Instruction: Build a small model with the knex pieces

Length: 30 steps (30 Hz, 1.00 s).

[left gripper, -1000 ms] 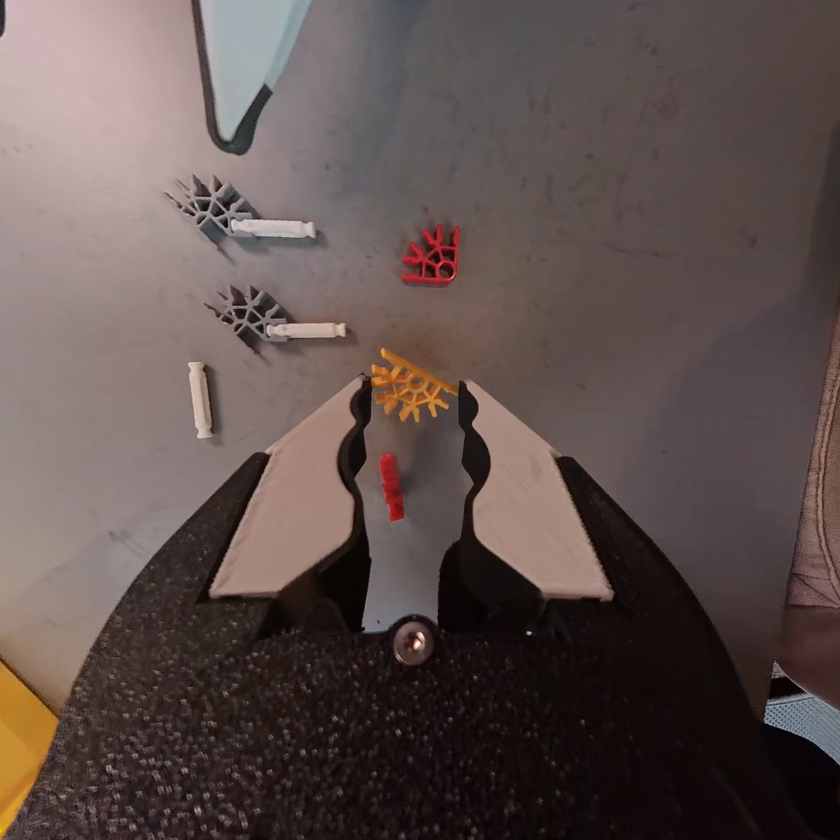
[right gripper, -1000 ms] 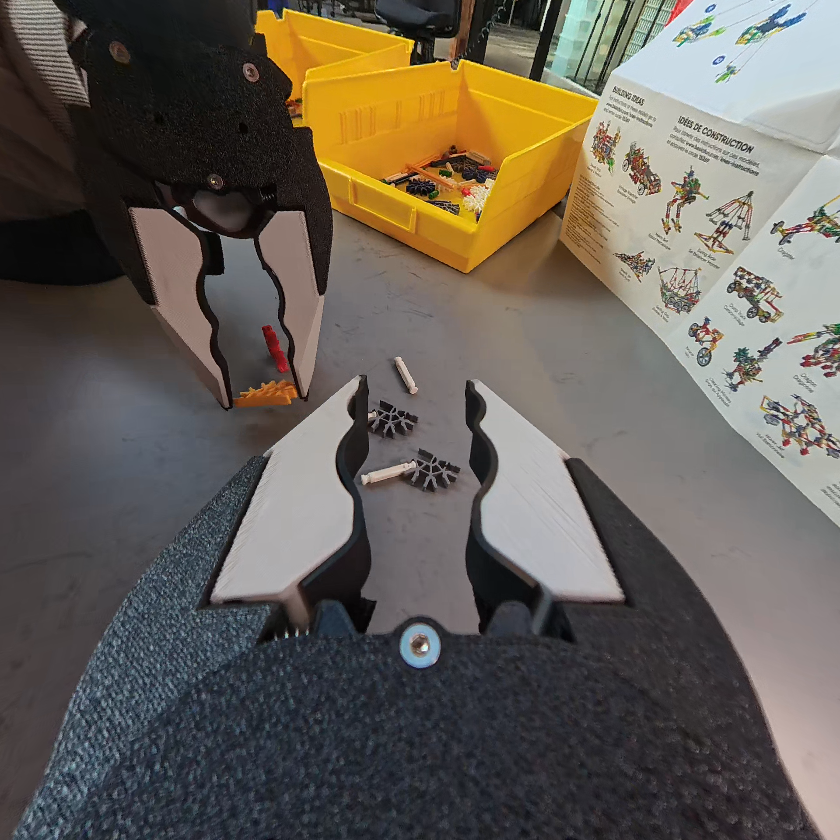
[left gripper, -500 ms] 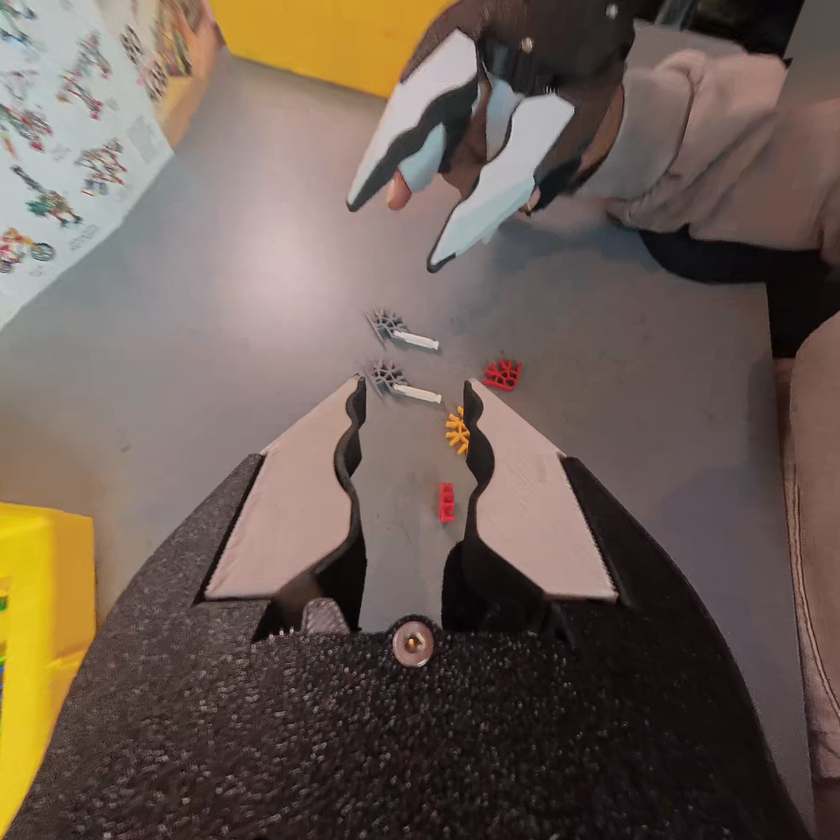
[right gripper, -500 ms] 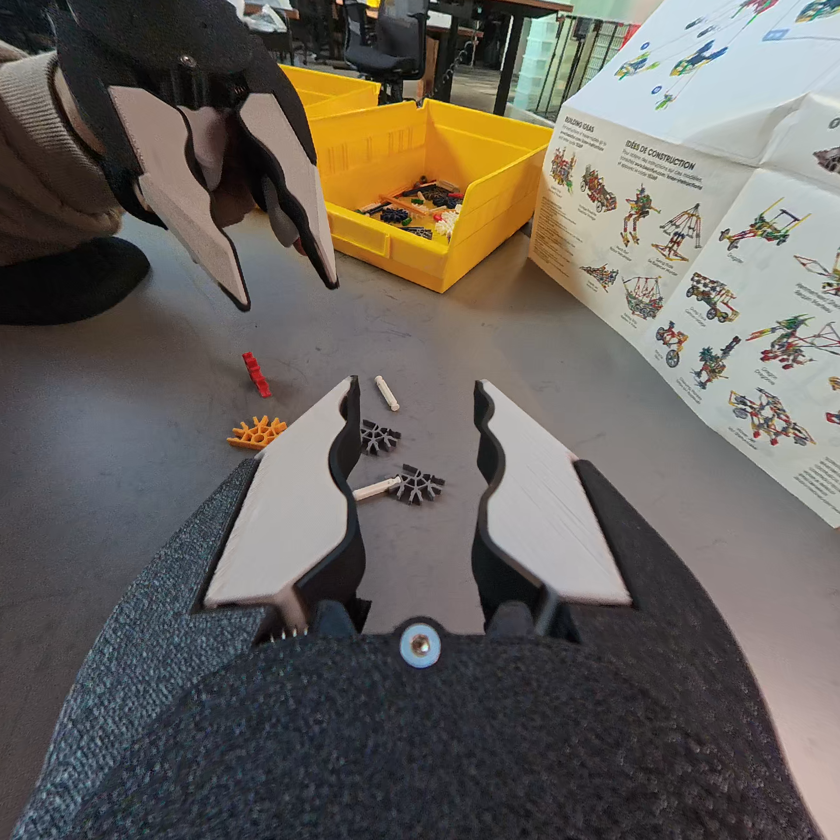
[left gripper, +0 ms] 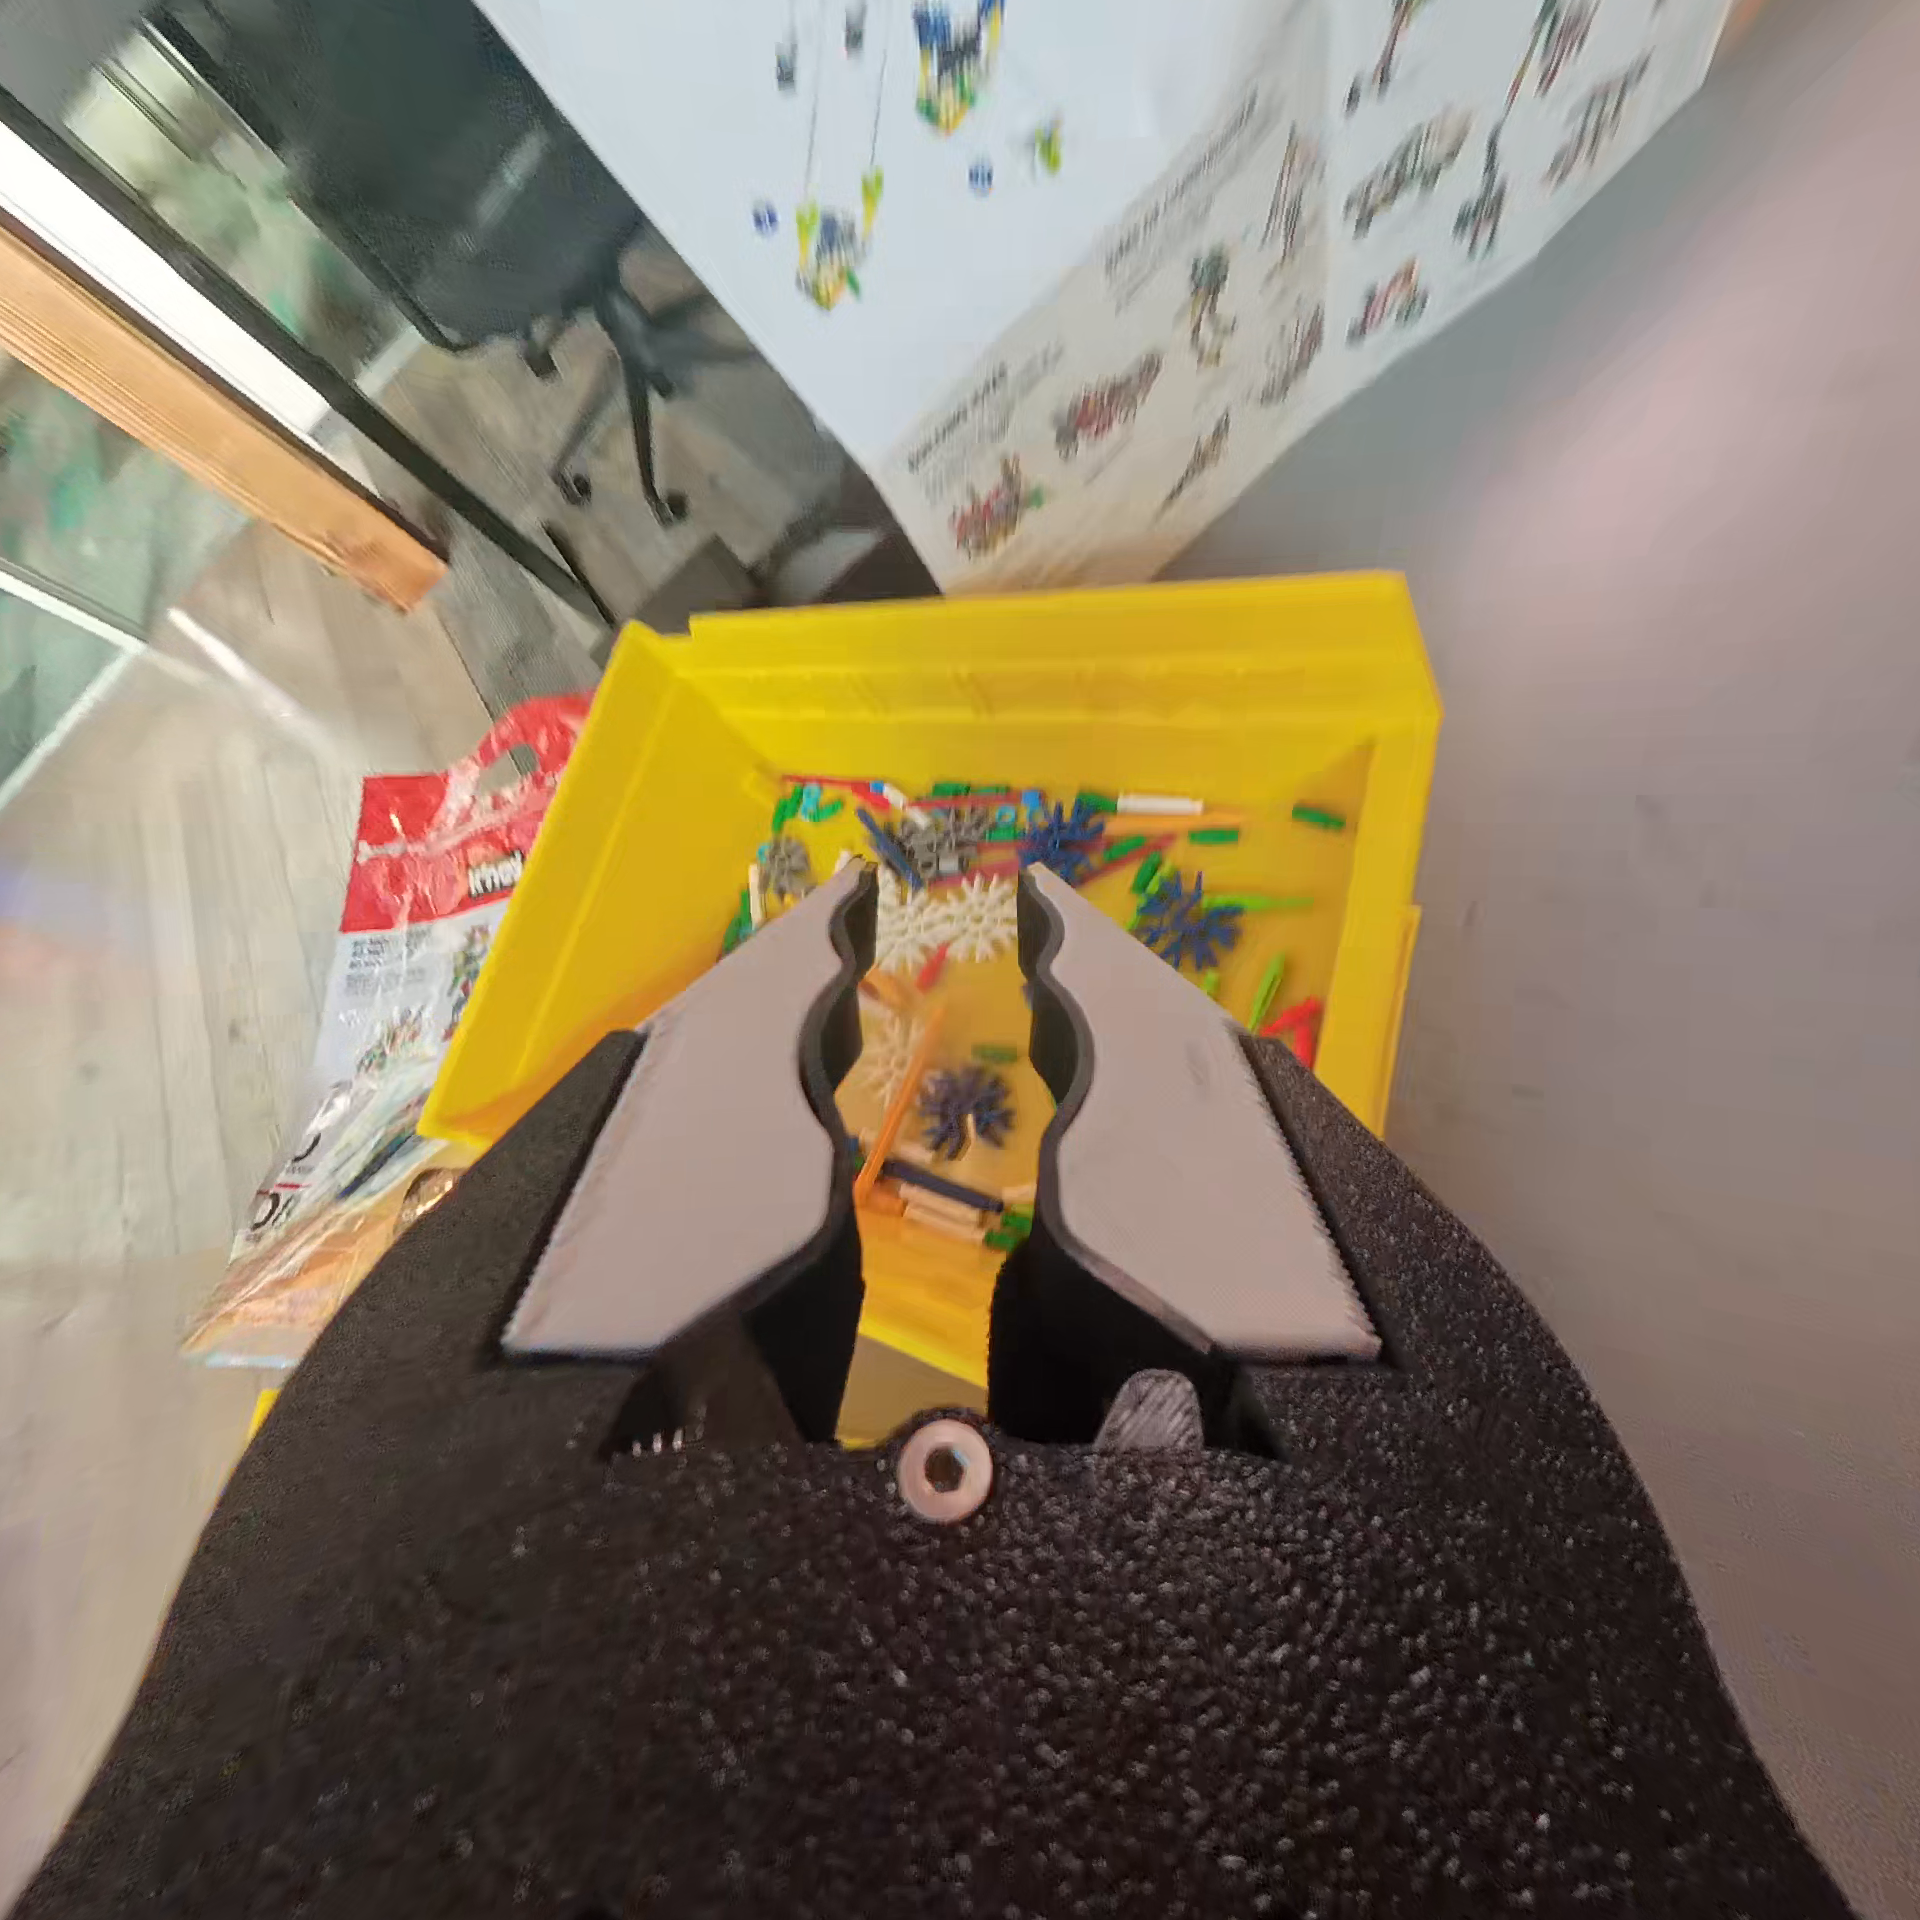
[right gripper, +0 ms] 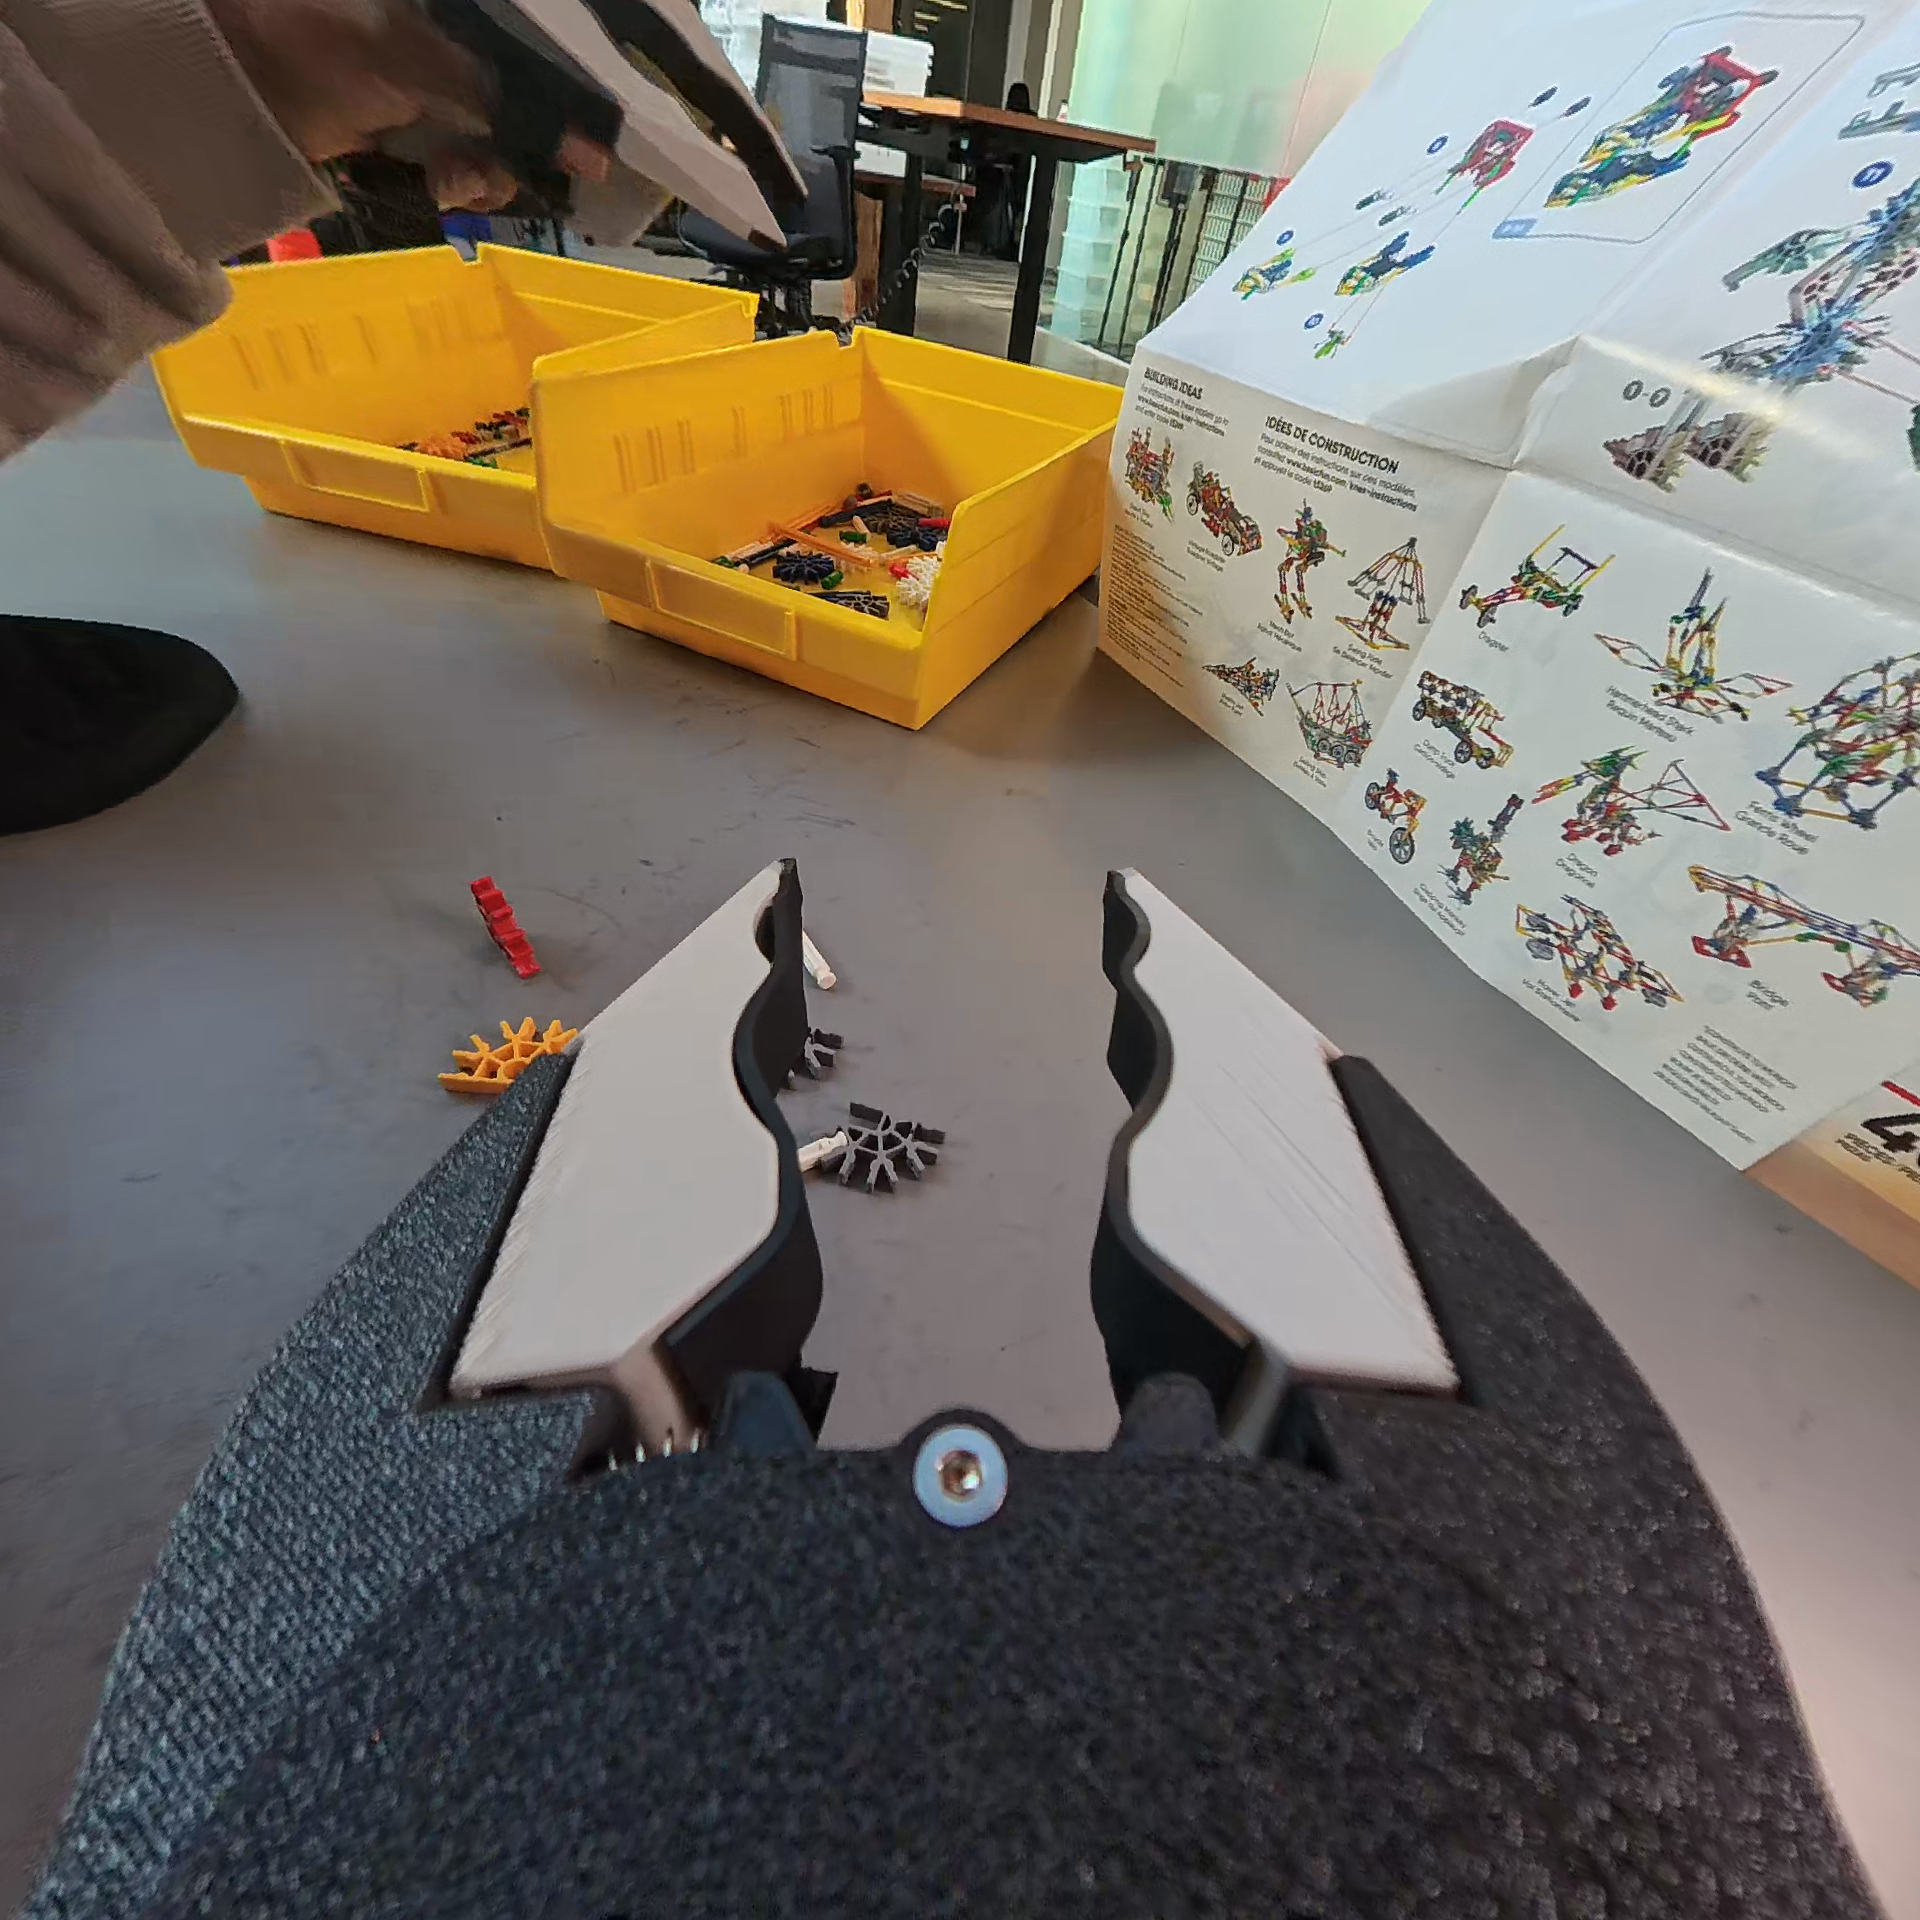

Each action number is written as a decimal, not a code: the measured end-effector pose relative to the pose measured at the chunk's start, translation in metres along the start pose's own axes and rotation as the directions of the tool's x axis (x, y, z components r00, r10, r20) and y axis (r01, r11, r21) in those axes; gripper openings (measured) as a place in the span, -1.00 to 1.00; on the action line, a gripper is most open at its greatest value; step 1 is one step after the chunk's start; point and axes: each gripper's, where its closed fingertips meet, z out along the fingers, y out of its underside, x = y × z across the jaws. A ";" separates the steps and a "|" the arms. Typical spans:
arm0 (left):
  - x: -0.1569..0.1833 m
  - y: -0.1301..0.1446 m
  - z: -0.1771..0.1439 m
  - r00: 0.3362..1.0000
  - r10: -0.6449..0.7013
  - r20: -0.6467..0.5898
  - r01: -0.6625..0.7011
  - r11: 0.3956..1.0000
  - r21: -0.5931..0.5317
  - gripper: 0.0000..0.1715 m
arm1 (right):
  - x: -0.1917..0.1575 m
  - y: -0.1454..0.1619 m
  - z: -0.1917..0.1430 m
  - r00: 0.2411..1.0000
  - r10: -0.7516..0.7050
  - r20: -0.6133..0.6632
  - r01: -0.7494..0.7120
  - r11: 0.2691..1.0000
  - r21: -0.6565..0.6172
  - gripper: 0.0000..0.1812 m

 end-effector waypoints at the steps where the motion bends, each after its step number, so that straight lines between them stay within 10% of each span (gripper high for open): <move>1: -0.007 0.013 0.012 0.999 0.014 -0.031 -0.017 0.995 -0.093 -0.69 | 0.000 0.000 0.000 1.000 -0.002 0.001 0.002 1.000 0.000 -0.38; 9: -0.036 0.093 0.081 0.972 0.076 -0.224 -0.190 0.814 -0.548 -0.83 | 0.003 0.006 0.000 1.000 -0.012 -0.009 0.011 1.000 -0.023 -0.39; 30: -0.044 0.131 0.131 0.947 -0.240 -0.214 -0.013 0.635 -0.772 -0.79 | 0.008 0.011 -0.001 1.000 0.021 0.002 -0.021 1.000 -0.023 -0.40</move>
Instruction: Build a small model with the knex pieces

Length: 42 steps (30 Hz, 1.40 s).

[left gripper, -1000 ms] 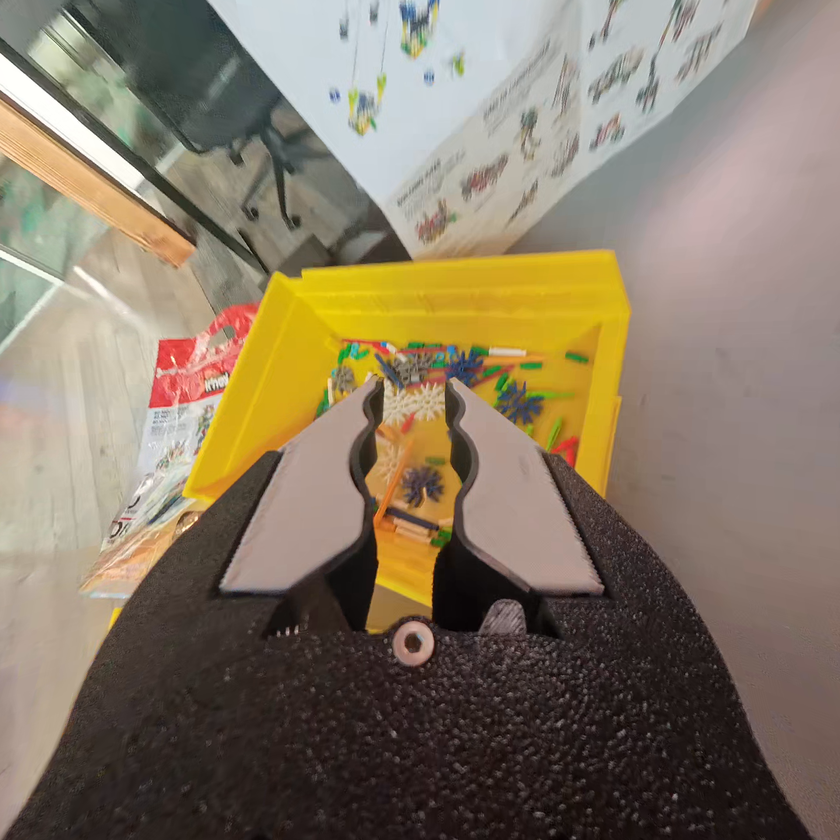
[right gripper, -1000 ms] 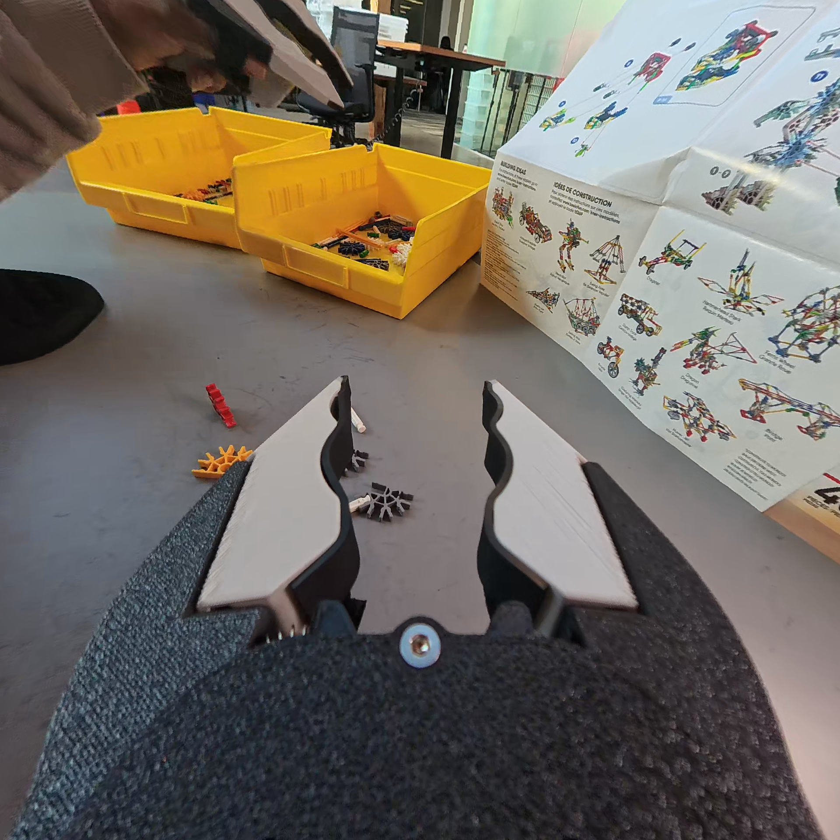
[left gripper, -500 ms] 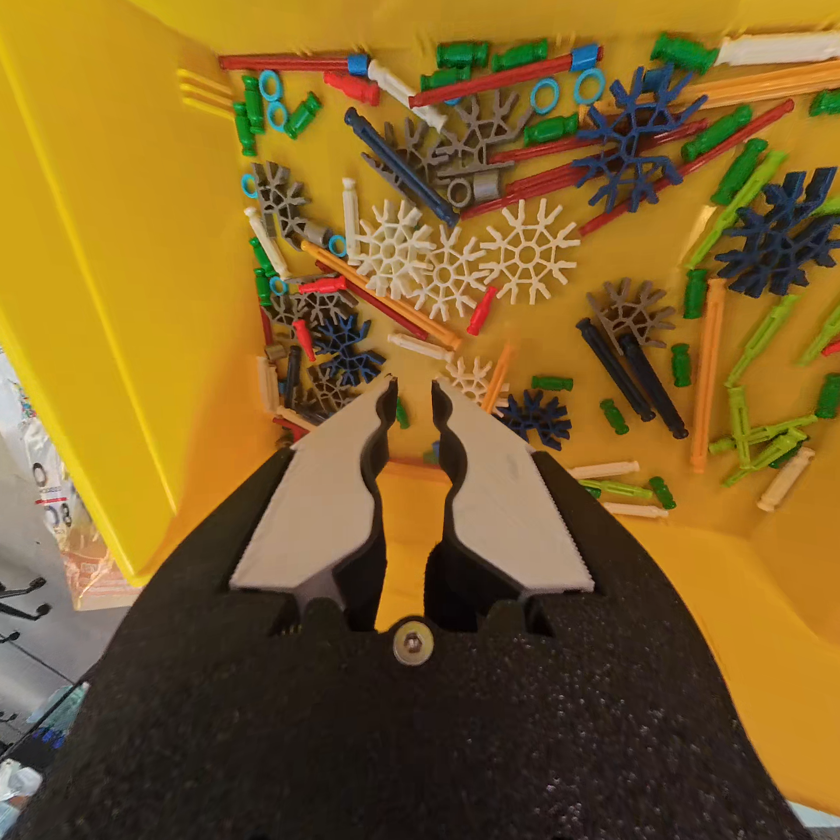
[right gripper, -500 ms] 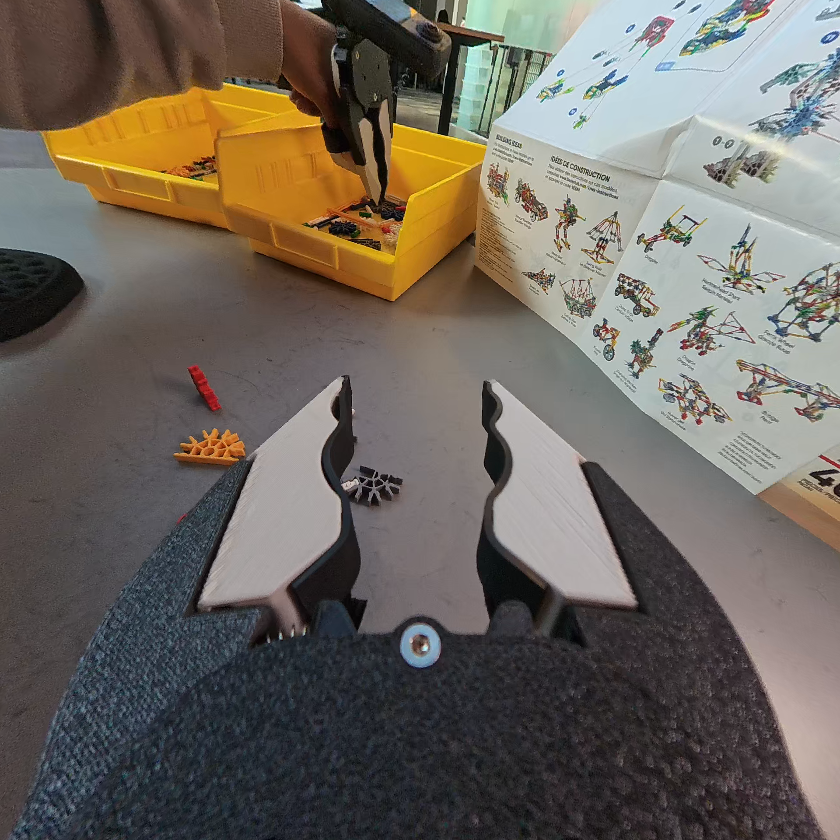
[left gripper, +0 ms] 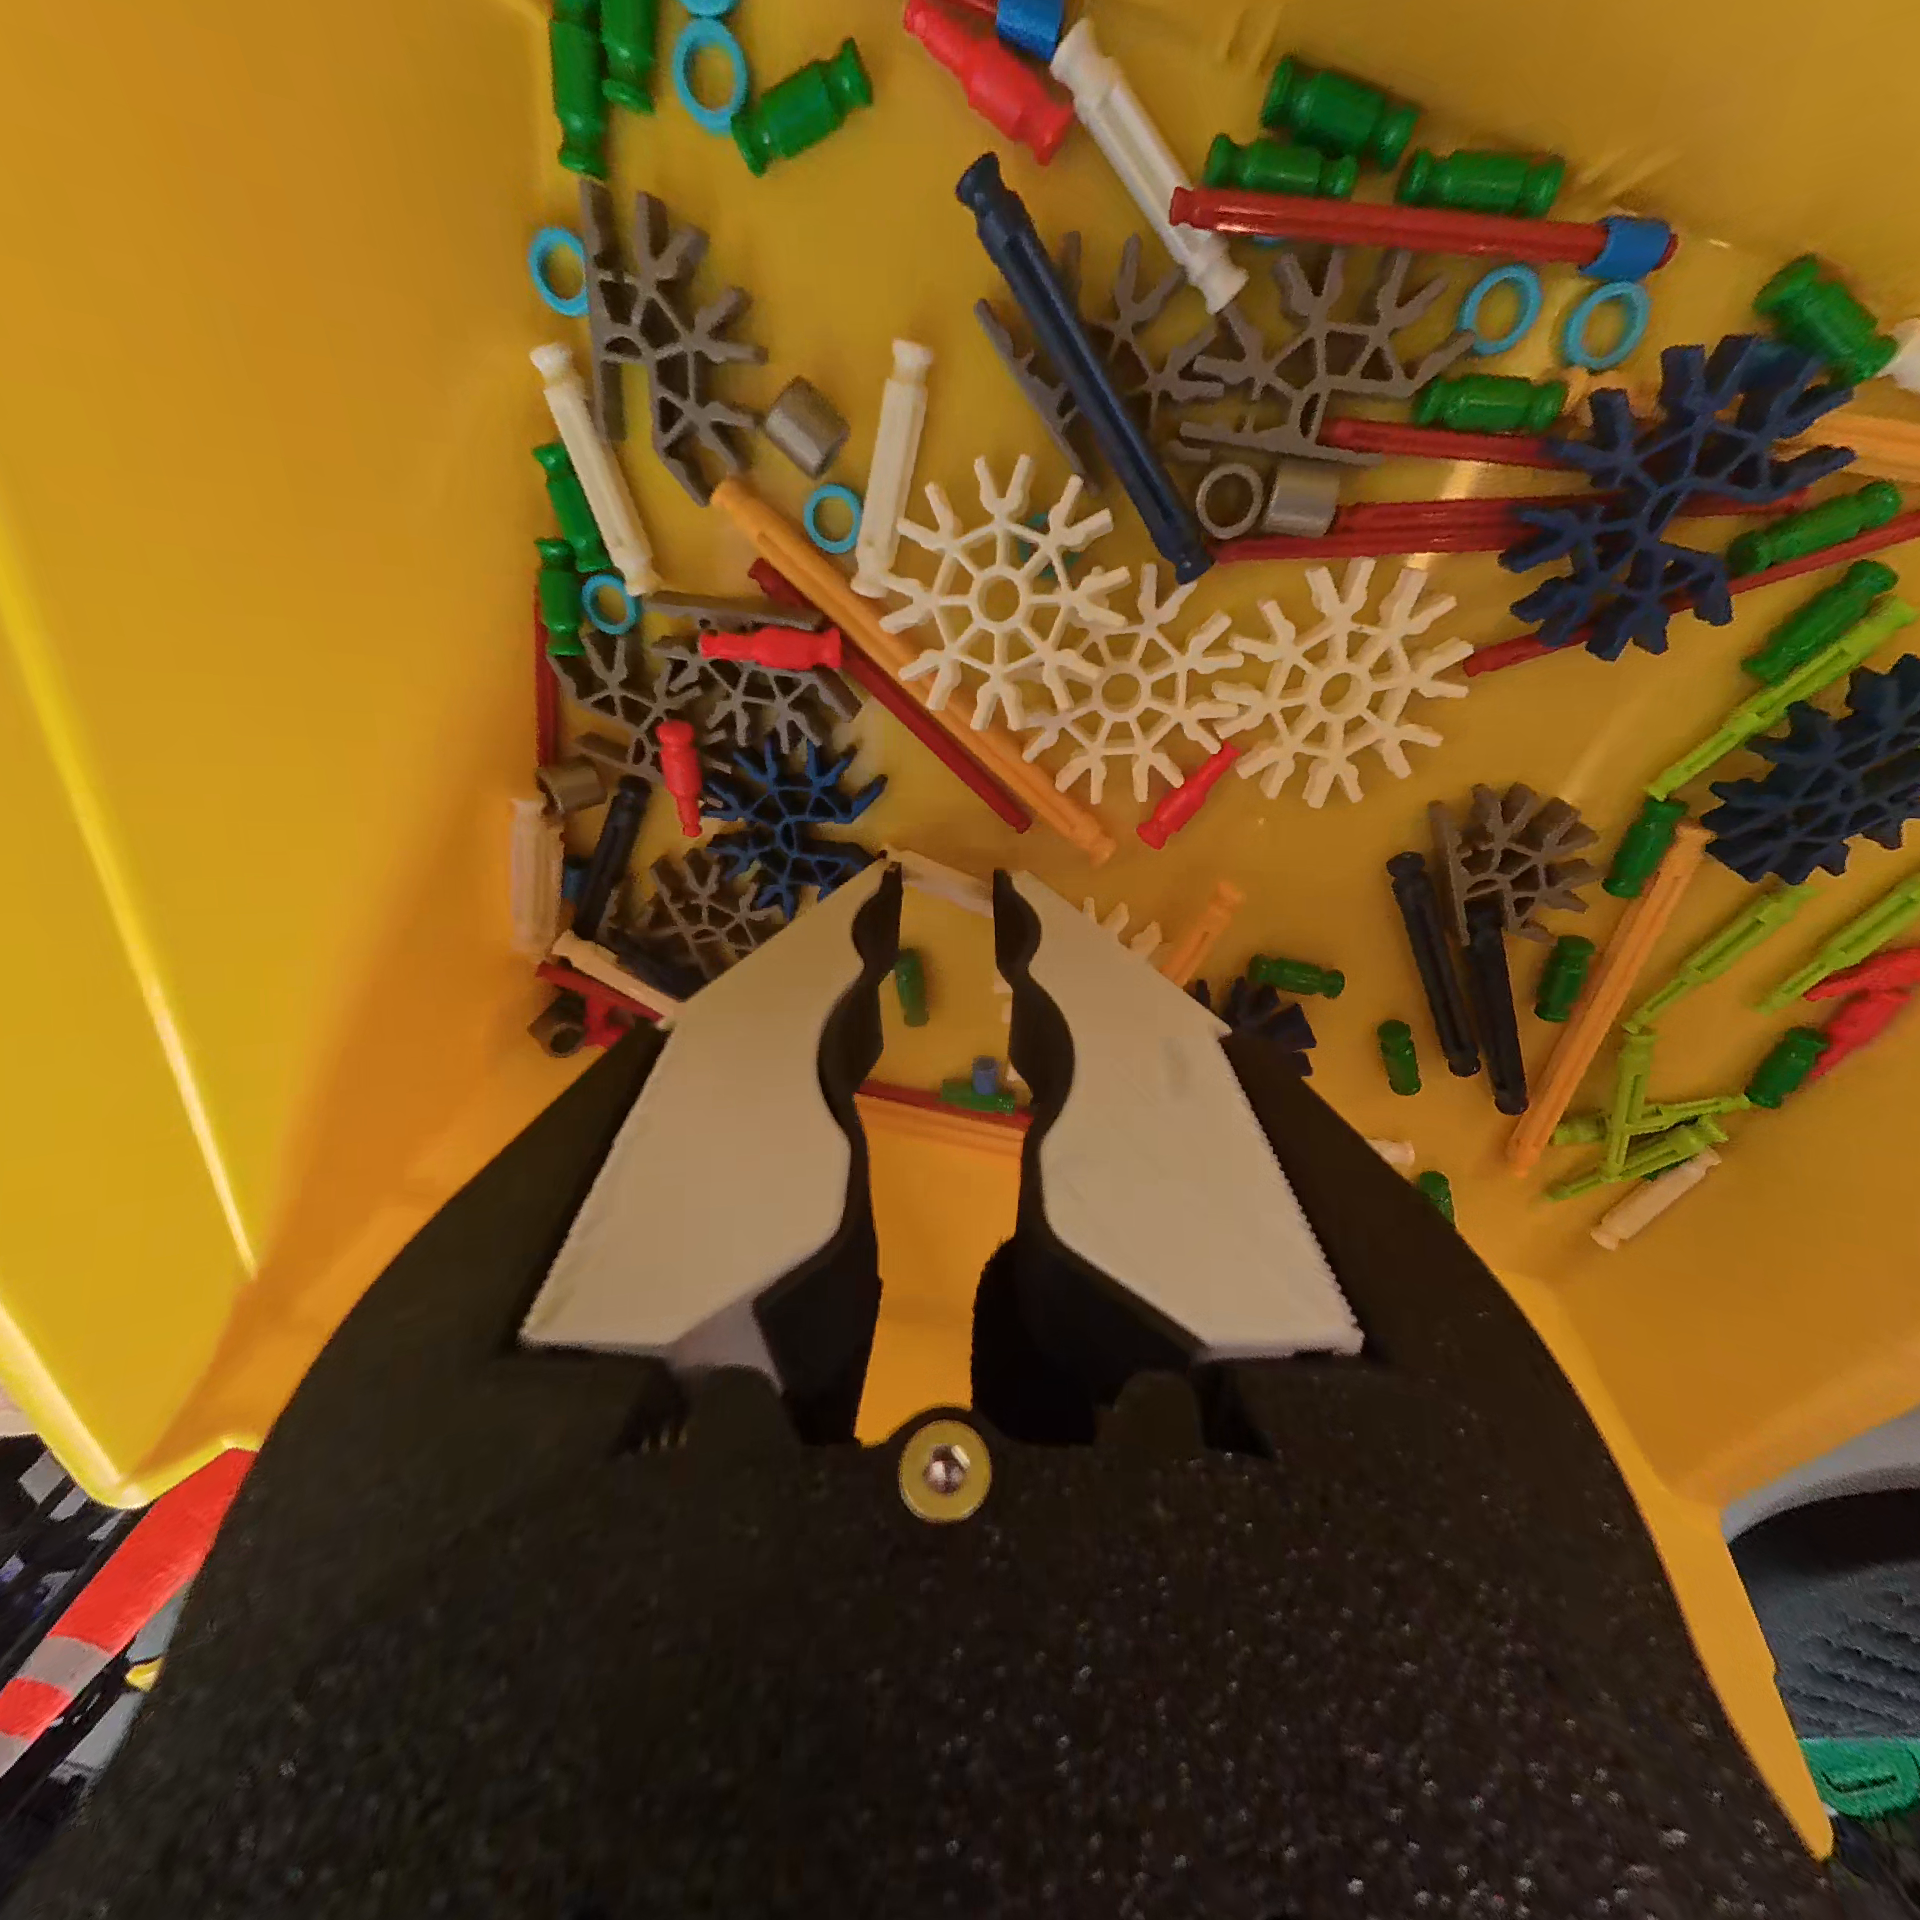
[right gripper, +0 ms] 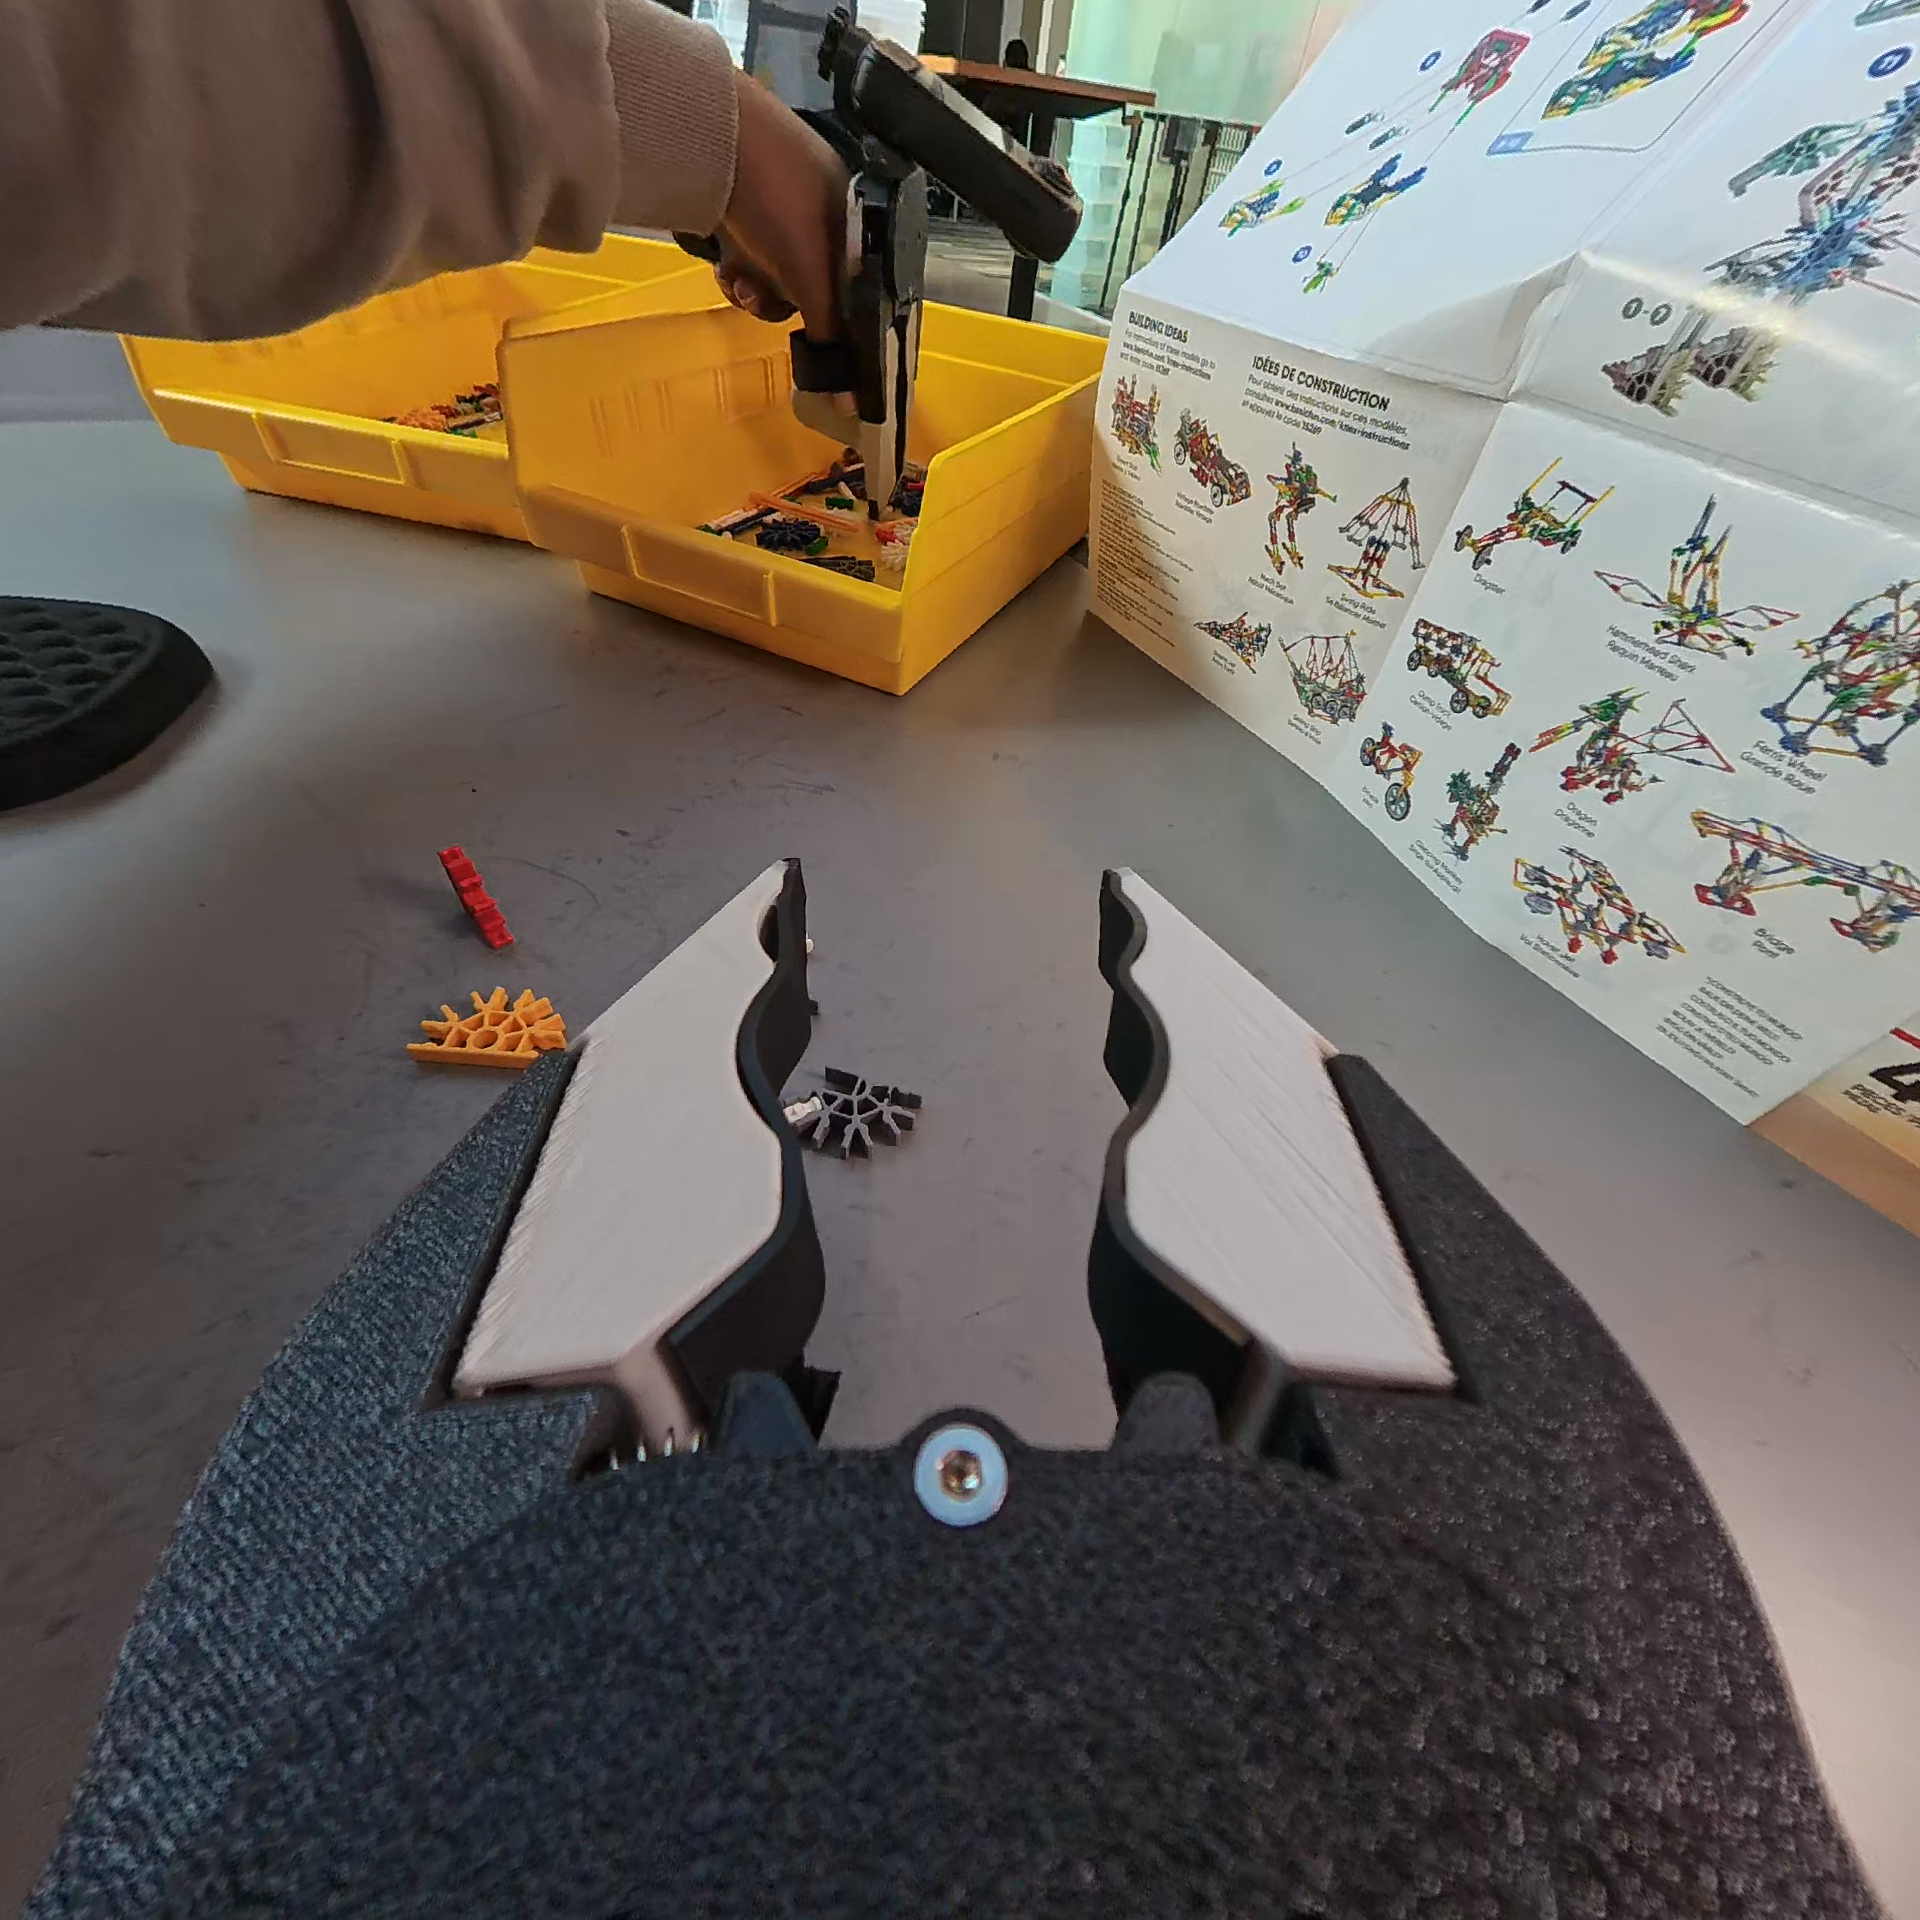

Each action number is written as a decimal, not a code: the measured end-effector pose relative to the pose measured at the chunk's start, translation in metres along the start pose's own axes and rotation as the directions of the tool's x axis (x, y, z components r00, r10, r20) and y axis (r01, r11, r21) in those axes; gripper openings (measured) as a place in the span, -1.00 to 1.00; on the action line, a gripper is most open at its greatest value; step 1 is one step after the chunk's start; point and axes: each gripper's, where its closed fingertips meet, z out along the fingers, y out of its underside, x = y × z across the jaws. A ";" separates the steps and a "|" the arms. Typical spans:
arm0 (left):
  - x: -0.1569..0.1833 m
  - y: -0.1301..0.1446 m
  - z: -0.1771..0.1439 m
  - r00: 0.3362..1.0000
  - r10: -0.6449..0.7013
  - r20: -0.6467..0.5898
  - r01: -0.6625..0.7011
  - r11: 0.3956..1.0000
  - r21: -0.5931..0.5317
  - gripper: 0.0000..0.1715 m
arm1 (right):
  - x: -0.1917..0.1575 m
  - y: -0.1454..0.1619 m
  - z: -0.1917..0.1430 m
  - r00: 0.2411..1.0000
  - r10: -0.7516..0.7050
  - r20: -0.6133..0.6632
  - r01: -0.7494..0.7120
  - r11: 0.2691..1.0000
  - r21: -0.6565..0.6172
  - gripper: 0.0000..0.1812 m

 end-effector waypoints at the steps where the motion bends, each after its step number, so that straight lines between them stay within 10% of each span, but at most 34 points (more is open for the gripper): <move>1: 0.000 0.000 0.000 1.000 -0.004 0.003 0.004 1.000 0.000 -0.79 | 0.000 0.000 0.000 1.000 0.000 -0.002 0.000 1.000 -0.001 -0.40; 26: 0.015 0.001 0.001 0.996 -0.082 -0.044 0.083 0.996 0.015 -0.94 | -0.001 0.001 0.000 1.000 0.001 0.004 -0.001 1.000 -0.010 -0.40; 32: 0.033 -0.023 -0.057 0.999 0.027 0.047 -0.036 0.975 0.220 -0.94 | 0.002 -0.004 -0.003 1.000 0.005 -0.011 -0.005 1.000 0.015 -0.41; 37: 0.138 -0.042 -0.129 0.955 0.279 0.095 -0.292 0.845 0.448 -0.94 | 0.002 -0.009 -0.004 1.000 0.017 -0.008 -0.017 0.999 0.037 -0.41; 42: 0.284 -0.022 -0.113 0.845 0.535 -0.018 -0.449 0.727 0.519 -0.94 | -0.003 -0.009 -0.002 1.000 0.008 0.005 -0.008 0.999 0.031 -0.41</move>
